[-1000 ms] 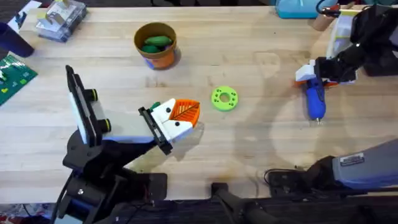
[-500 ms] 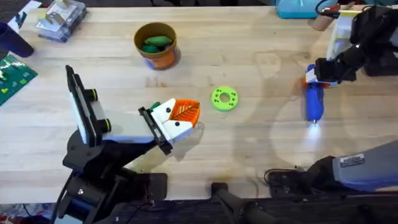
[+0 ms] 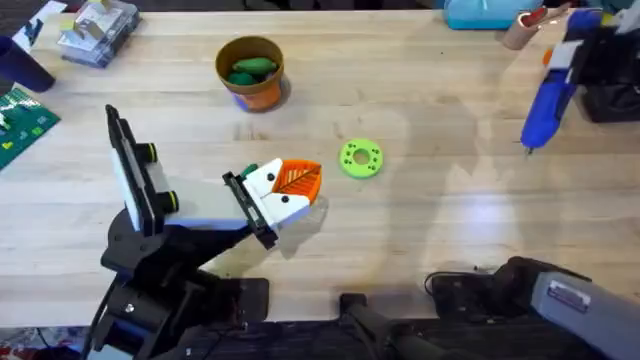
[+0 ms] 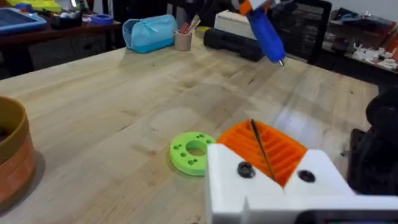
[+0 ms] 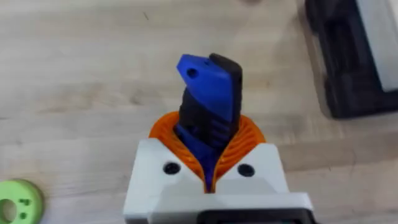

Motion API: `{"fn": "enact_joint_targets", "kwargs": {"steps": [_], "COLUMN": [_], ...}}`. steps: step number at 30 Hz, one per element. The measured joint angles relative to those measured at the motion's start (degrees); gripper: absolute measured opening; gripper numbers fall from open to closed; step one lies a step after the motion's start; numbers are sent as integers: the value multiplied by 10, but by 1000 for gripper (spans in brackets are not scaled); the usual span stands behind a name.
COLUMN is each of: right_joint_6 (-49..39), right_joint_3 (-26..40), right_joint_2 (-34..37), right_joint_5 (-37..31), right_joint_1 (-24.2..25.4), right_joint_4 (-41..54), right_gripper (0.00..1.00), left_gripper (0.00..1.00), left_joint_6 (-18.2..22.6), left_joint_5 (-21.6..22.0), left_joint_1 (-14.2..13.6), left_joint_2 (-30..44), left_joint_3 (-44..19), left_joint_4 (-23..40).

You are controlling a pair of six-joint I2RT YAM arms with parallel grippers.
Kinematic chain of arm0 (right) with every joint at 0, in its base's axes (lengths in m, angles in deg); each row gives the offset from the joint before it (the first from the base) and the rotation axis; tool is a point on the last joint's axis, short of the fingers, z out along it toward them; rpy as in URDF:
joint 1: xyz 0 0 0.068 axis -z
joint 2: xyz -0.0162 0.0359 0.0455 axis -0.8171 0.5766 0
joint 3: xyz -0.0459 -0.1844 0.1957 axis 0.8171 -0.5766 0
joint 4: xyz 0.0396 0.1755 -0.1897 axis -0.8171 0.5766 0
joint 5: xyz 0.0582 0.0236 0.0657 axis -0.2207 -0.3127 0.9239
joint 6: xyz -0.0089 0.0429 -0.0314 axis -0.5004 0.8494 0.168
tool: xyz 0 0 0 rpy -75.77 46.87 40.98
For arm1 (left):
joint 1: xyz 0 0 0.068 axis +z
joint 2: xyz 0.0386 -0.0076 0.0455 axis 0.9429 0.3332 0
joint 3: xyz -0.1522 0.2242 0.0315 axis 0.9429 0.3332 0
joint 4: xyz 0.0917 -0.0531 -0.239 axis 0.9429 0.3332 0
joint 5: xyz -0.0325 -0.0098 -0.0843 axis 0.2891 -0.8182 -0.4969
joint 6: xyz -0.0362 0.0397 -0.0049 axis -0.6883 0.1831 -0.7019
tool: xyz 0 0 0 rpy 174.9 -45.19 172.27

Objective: Pick up the gripper from the table and insert it into the empty holder that is missing its gripper. Then pick up a screw, insert it into the mounting hole, and use the screwdriver to tighten it. Finally, clean up the table by picking up the vegetable and placing it into the bucket.

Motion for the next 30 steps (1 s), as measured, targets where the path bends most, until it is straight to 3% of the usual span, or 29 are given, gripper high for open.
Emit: {"fn": "enact_joint_targets", "kwargs": {"steps": [6,11,22,30], "right_joint_6": [28,66,97,141], "right_joint_3": [-80,-156,-187,-188], "right_joint_2": [-108,-155,-128,-90], "right_joint_5": [66,107,145,151], "right_joint_1": [-23,-90,-341,-452], "right_joint_4": [-113,-238,-445,-592], "right_gripper": [26,26,26,26], "left_gripper": [13,13,13,13], "left_joint_6": [0,0,0,0], "left_joint_5": [0,0,0,0], "left_joint_1": [0,0,0,0], "left_joint_2": [0,0,0,0], "left_joint_3": [0,0,0,0], "left_joint_4": [0,0,0,0]}}
